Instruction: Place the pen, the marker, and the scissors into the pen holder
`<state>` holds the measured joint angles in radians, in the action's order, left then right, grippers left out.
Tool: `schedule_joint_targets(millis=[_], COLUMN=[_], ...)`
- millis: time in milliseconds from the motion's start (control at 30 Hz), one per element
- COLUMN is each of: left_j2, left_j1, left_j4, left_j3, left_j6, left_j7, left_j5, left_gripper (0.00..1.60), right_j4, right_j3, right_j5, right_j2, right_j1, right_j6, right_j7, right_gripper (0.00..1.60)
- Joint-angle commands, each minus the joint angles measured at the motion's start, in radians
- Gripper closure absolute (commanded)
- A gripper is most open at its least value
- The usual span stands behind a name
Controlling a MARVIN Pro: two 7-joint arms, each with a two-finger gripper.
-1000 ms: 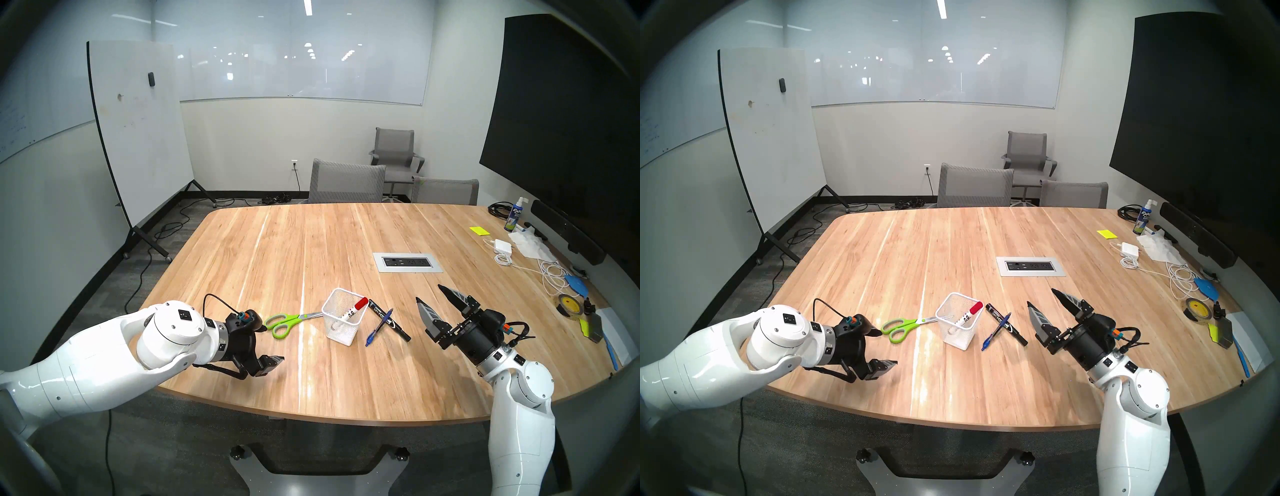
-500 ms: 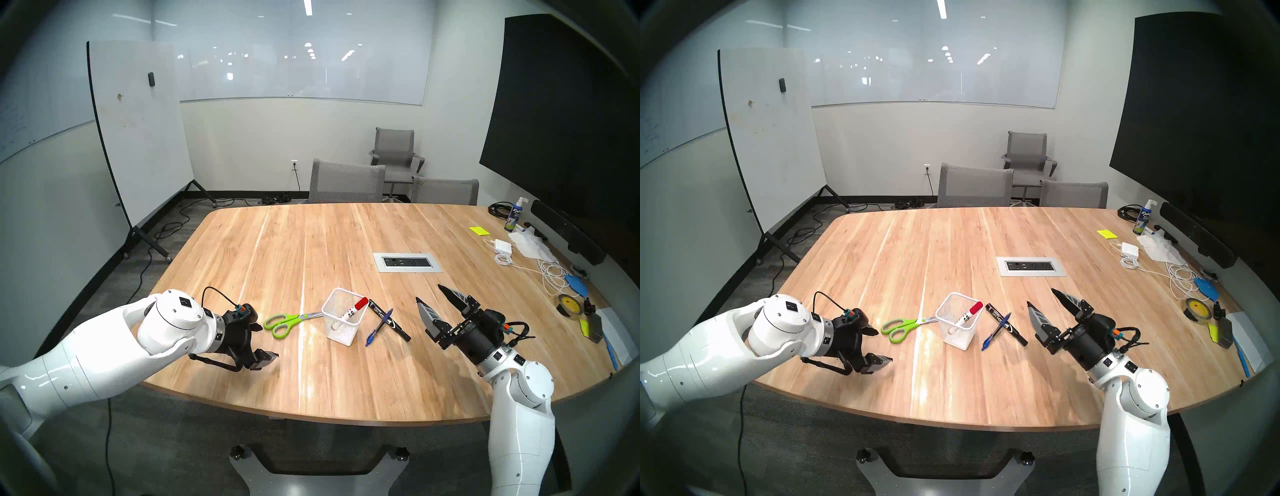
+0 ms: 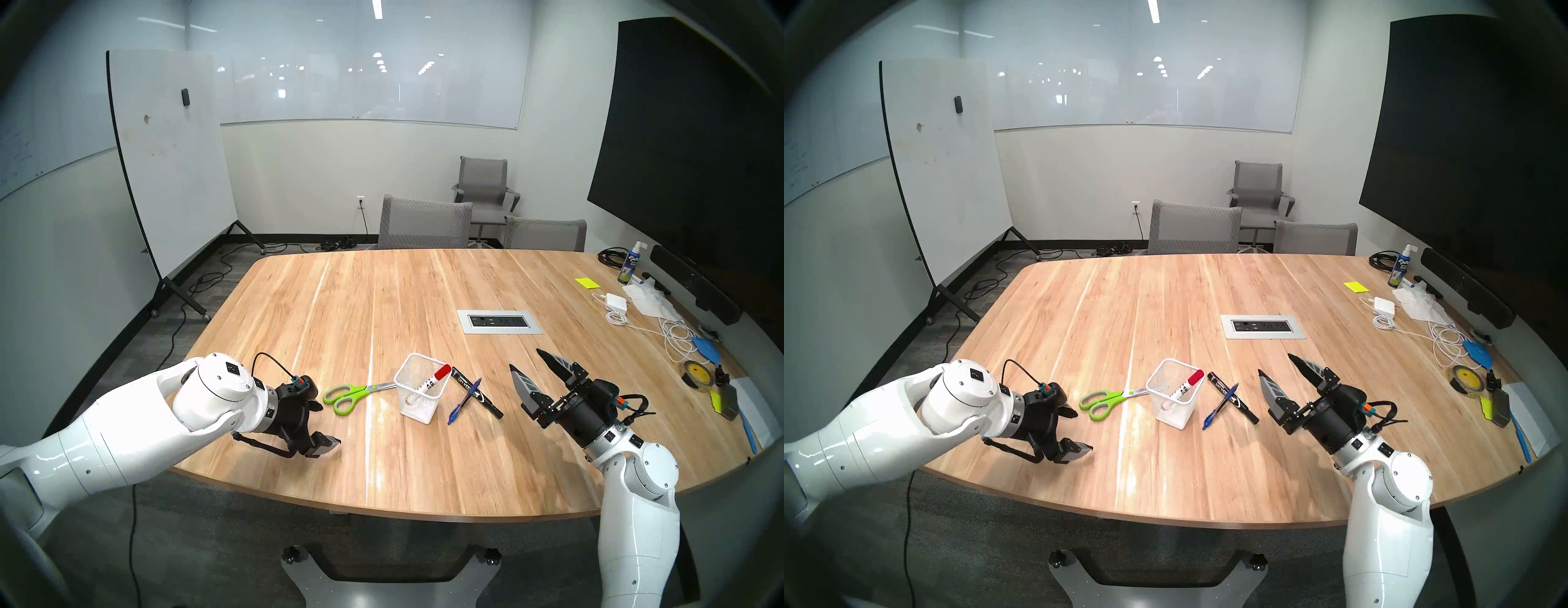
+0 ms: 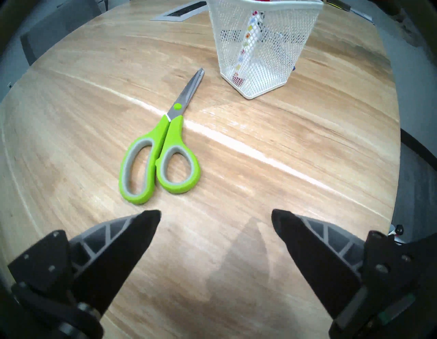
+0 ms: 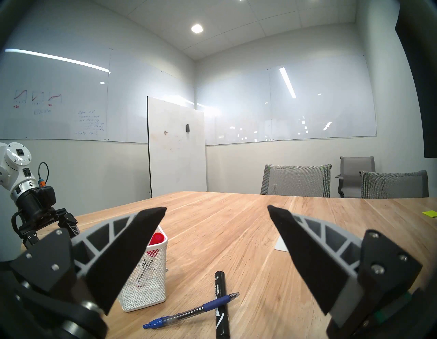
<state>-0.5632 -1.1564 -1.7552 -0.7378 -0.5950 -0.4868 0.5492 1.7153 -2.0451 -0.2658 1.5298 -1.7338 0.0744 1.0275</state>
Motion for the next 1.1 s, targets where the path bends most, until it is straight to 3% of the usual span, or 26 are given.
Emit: schedule_joint_targets(millis=[0,767,1067], left_j2=[-0.020,-0.131,-0.138], left_j1=[0.037,0.099,0.098], left_j4=[0.002,0.049,0.051], left_j3=[-0.002,-0.001,0.029], left_j6=[0.003,-0.035,-0.040], left_j7=[-0.014,-0.031,-0.058], left_j5=[-0.016,-0.051,-0.083], left_gripper=[0.00,0.00,0.00], right_j4=[0.017,0.017,0.018], right_j3=[0.002,0.000,-0.001], right_j5=[-0.004,-0.002,-0.001], right_j2=[0.001,0.004,0.005], right_j1=[0.009,0.011,0.011], right_j6=[-0.002,-0.003,-0.004], right_j7=[0.000,0.003,0.004], right_gripper=[0.00,0.00,0.00])
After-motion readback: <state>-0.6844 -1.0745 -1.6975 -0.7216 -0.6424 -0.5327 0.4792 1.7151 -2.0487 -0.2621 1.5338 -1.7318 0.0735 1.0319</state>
